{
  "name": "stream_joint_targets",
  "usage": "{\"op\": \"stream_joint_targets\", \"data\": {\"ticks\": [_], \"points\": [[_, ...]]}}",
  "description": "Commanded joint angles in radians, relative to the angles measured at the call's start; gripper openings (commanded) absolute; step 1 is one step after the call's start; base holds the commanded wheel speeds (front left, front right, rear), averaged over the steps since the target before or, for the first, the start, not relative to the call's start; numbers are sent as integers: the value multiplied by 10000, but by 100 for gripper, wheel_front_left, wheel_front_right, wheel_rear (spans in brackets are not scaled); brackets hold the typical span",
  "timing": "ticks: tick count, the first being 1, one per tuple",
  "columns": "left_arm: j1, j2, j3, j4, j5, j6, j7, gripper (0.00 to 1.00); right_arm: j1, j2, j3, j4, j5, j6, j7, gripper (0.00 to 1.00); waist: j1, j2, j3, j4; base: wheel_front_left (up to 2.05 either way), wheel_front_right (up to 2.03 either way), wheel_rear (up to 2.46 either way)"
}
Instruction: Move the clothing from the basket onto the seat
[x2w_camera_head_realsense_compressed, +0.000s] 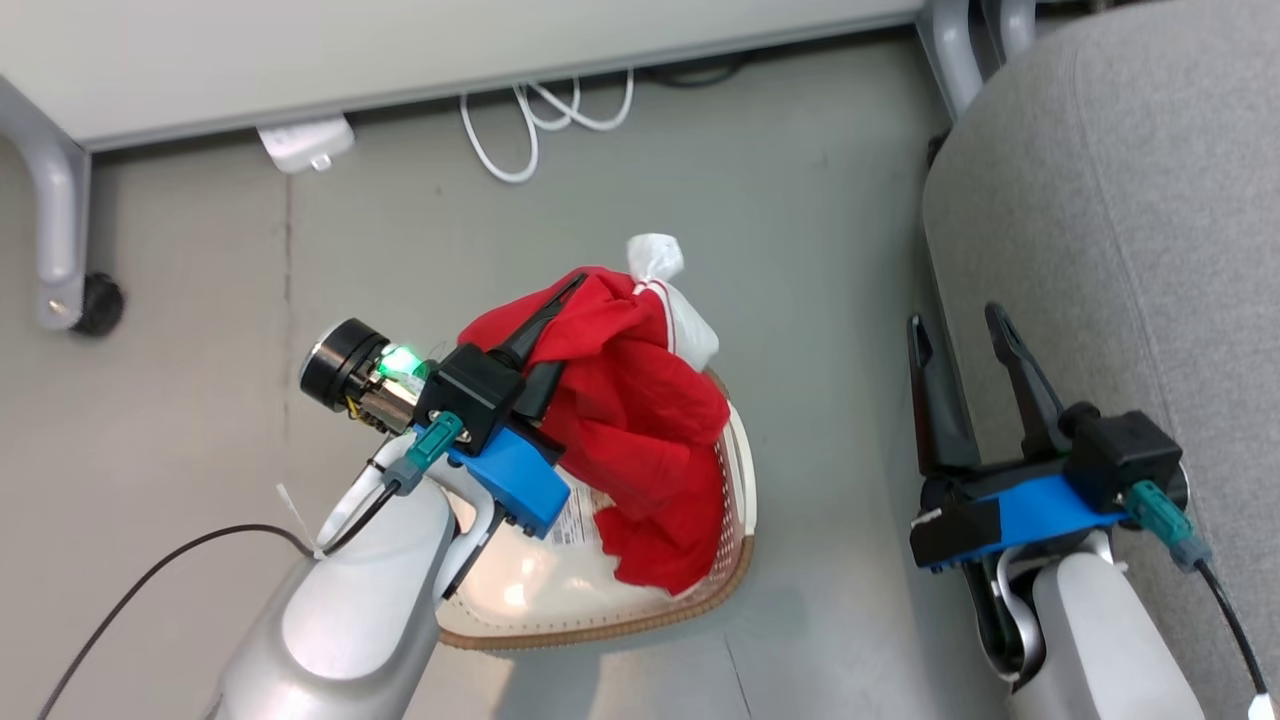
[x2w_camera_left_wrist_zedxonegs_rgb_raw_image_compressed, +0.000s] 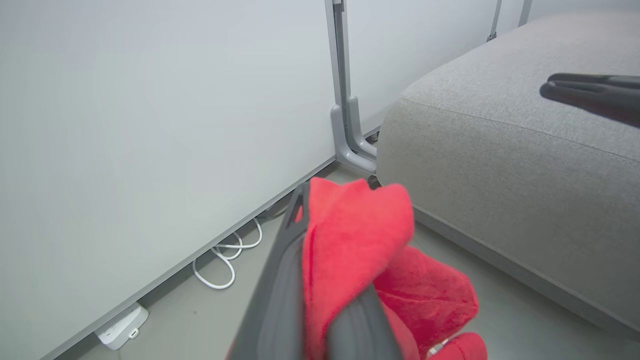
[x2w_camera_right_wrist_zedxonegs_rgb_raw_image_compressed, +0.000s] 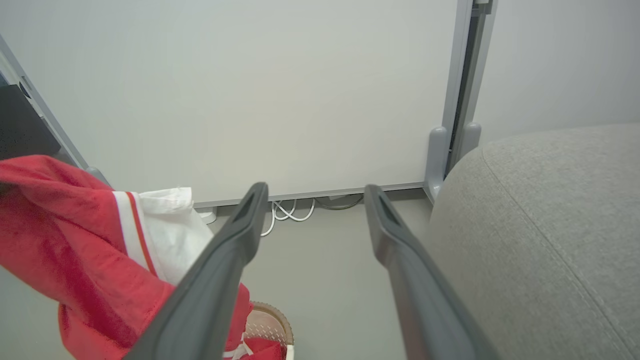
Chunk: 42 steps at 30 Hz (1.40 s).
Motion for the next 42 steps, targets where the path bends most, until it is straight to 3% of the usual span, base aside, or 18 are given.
{"op": "stream_joint_targets", "data": {"ticks": [1, 21, 42], "points": [[161, -38, 98, -160, -55, -35, -54, 0, 260, -30, -49, 38, 10, -7, -7, 100, 2, 0, -540, 211, 0, 0, 0], [588, -350, -427, -476, -423, -163, -53, 0, 2122, -30, -535, 229, 169, -5, -7, 100, 2, 0, -2780, 631, 0, 0, 0], [698, -343, -701, -384, -692, -97, -52, 0, 2212, -28, -16, 142, 86, -7, -6, 100, 2, 0, -3234, 642, 0, 0, 0]]}}
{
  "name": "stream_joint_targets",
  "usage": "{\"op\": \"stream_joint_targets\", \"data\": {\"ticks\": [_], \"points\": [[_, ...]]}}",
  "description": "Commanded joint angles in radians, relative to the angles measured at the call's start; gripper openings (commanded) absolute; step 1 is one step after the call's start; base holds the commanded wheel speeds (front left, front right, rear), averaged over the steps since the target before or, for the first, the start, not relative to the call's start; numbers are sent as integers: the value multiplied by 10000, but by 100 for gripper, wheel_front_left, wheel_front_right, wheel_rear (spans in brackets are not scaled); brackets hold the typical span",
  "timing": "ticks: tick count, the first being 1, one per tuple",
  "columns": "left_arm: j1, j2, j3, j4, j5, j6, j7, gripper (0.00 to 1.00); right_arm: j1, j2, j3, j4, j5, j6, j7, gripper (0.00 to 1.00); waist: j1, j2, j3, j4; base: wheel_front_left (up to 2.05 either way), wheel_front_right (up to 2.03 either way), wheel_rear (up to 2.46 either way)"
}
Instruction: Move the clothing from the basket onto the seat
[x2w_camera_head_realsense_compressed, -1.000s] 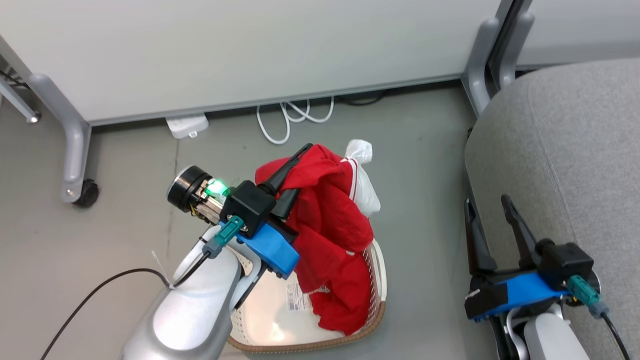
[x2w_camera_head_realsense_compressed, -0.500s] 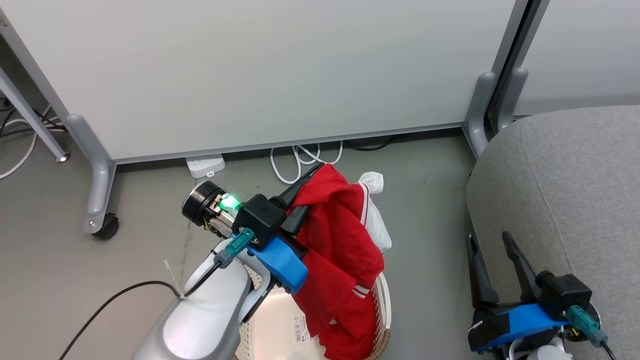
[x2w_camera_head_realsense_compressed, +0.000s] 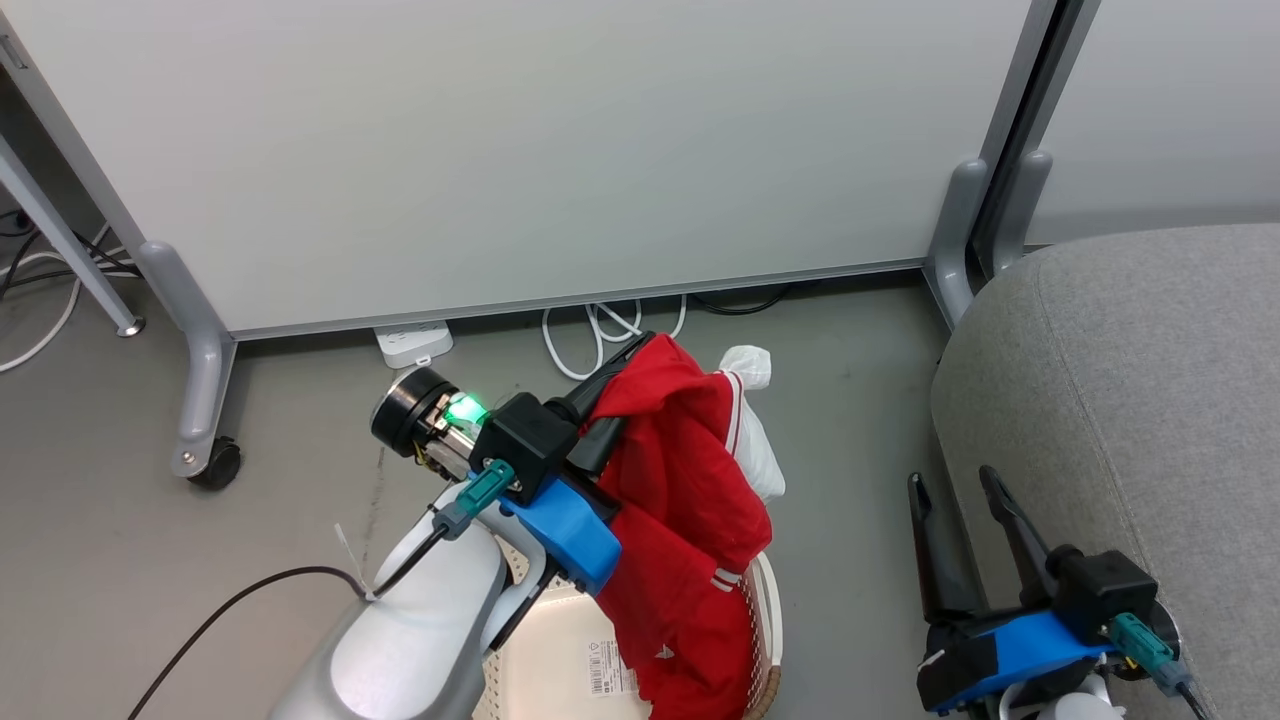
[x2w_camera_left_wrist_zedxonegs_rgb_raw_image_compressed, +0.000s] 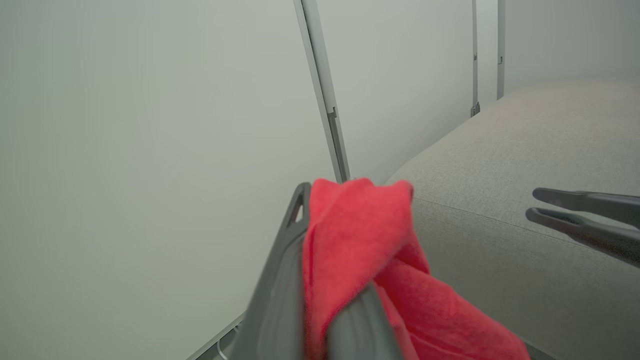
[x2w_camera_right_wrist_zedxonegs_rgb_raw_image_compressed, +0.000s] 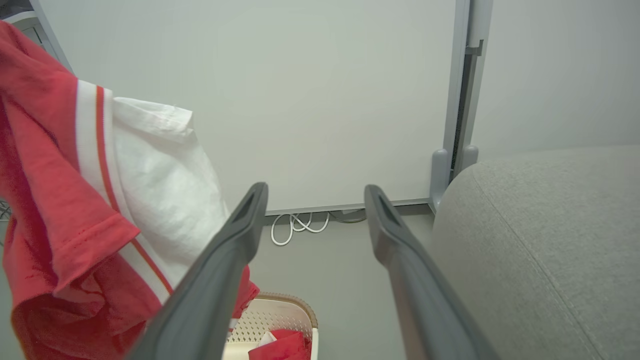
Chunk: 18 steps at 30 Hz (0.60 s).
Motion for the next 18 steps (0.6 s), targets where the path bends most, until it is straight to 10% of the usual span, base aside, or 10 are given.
{"op": "stream_joint_targets", "data": {"ticks": [1, 18], "points": [[104, 54, -16, 3, -37, 49, -50, 0, -117, -26, 153, -28, -121, -5, -6, 100, 0, -1, -2, -2, 0, 0, 0], [-285, -53, -187, -2, -163, 132, -51, 0, -1309, -461, 3520, 242, -47, -7, -6, 100, 0, -1, 284, 24, 0, 0, 0]]}}
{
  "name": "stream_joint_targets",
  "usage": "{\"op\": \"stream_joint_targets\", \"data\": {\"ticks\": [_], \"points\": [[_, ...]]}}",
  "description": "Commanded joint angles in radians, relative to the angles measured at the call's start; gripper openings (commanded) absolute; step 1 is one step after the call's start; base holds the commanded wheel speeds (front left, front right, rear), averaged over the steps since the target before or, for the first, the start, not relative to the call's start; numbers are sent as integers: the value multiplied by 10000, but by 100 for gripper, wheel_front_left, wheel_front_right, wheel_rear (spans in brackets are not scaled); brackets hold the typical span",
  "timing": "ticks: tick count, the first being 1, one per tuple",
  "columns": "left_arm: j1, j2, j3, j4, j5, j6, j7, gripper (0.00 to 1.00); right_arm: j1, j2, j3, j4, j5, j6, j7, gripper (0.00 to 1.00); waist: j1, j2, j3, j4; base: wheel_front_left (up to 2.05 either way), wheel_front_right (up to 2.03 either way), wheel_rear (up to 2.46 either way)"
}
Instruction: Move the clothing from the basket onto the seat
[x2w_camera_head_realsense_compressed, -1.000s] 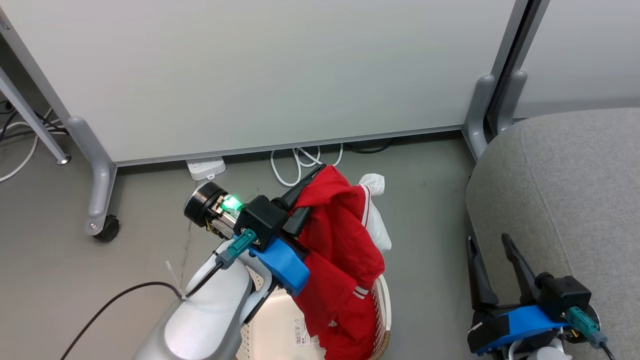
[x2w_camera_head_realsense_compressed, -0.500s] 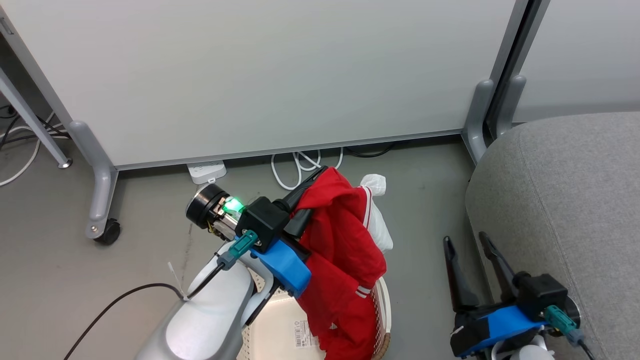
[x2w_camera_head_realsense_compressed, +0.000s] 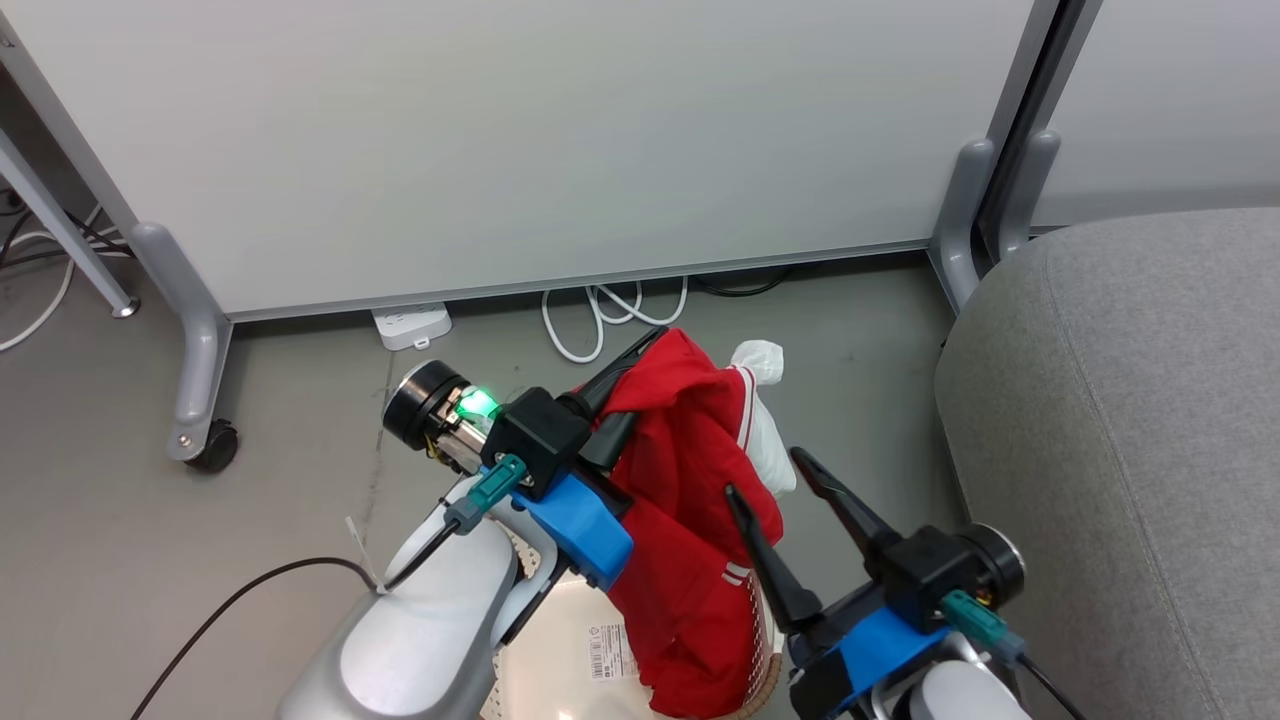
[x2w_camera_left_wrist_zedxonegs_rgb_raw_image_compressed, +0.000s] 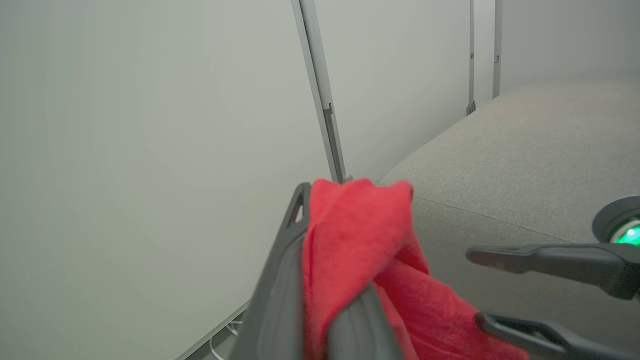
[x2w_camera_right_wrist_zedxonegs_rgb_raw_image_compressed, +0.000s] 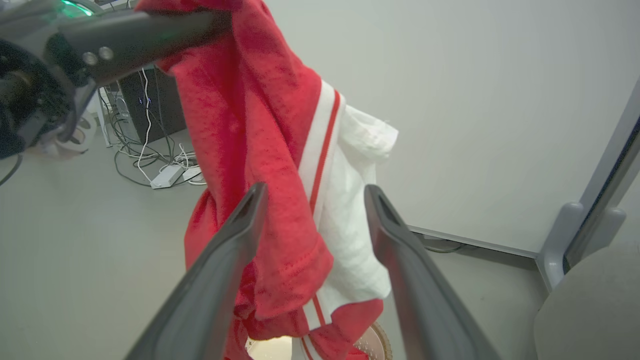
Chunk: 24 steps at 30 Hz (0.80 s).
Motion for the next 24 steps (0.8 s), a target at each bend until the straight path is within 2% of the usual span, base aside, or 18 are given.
{"op": "stream_joint_targets", "data": {"ticks": [1, 7, 13, 24], "points": [[-168, 3, 5, -17, -50, 41, -51, 0, -298, -135, 409, 118, 84, -7, -6, 100, -1, 0, 48, 15, 0, 0, 0], [-300, -42, -35, -47, -69, 54, -51, 0, -986, -190, 1245, 574, 46, -7, -6, 100, -1, 0, 174, 37, 0, 0, 0], [-391, -79, -89, -85, -67, 54, -50, 0, -1856, 64, 1945, 1347, 65, -7, -6, 100, -1, 0, 295, 42, 0, 0, 0], [-617, -213, -303, -99, -138, 49, -51, 0, -3127, 375, 2160, 2695, 153, -7, -6, 100, -1, 0, 455, 174, 0, 0, 0]]}}
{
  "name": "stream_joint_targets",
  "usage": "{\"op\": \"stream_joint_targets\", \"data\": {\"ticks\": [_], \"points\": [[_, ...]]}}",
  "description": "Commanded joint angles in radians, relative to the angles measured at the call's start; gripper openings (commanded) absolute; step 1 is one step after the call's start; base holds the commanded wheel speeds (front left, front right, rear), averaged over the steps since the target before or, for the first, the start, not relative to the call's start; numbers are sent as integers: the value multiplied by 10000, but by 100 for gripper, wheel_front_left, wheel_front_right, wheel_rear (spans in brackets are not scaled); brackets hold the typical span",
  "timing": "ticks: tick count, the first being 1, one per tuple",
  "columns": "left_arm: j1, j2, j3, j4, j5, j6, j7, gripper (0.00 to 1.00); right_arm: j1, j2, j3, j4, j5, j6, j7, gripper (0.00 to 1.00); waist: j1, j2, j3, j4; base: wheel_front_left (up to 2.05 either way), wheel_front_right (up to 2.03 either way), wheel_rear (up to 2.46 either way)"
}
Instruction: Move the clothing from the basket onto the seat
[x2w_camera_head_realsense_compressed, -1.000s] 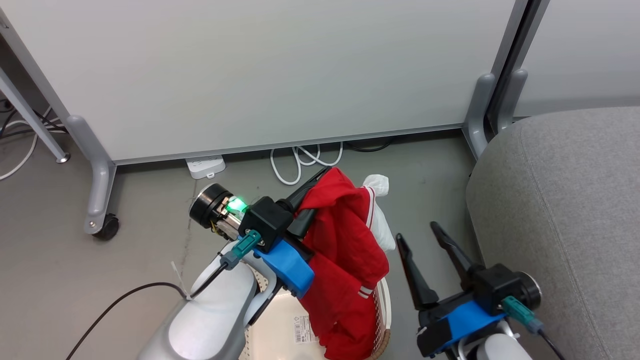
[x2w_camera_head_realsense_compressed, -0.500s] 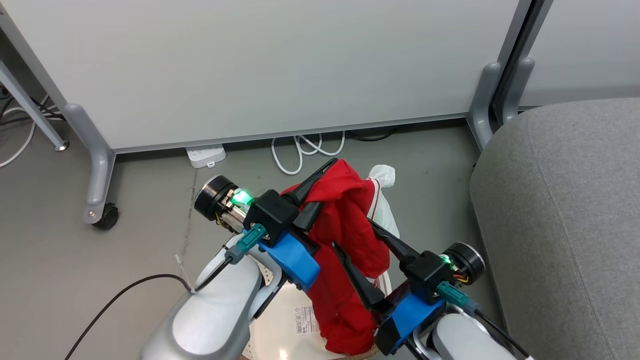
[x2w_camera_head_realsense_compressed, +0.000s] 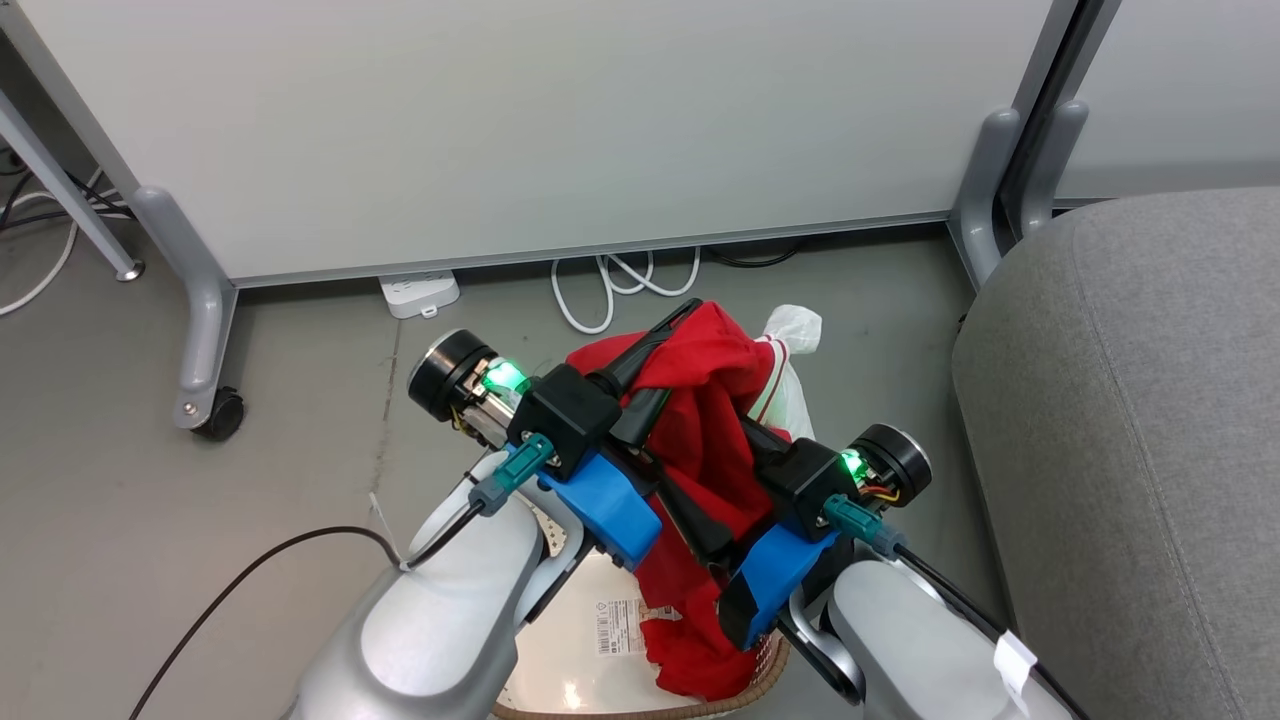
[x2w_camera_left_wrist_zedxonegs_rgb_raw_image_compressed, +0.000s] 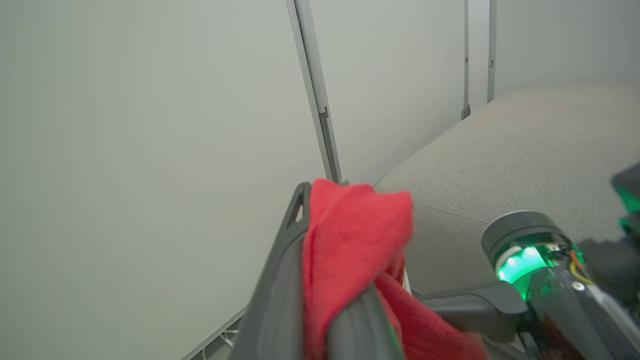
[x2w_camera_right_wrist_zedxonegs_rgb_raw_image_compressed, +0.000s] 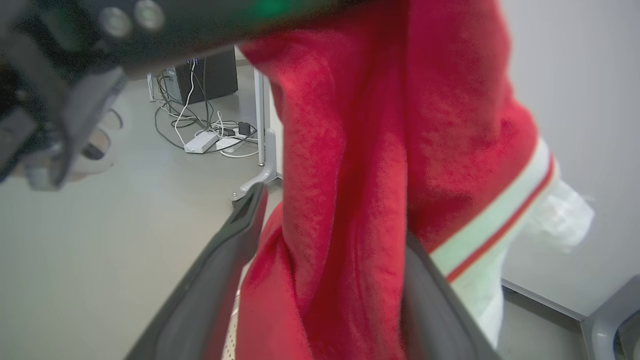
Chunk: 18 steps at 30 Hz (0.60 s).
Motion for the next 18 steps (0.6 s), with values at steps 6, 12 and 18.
{"op": "stream_joint_targets", "data": {"ticks": [6, 12, 18], "points": [[-235, -47, -93, -60, -98, 10, -51, 0, -518, 39, 272, 435, 474, -7, -6, 0, -1, 0, 91, 59, 0, 0, 0], [-211, -68, -129, -23, -138, 47, -52, 0, -701, 39, 399, 638, 706, -7, -6, 0, -1, 0, 89, 63, 0, 0, 0], [-187, -81, -106, -6, -156, 71, -52, 0, -712, 40, 452, 740, 766, -7, -6, 0, -1, 0, 62, 33, 0, 0, 0]]}}
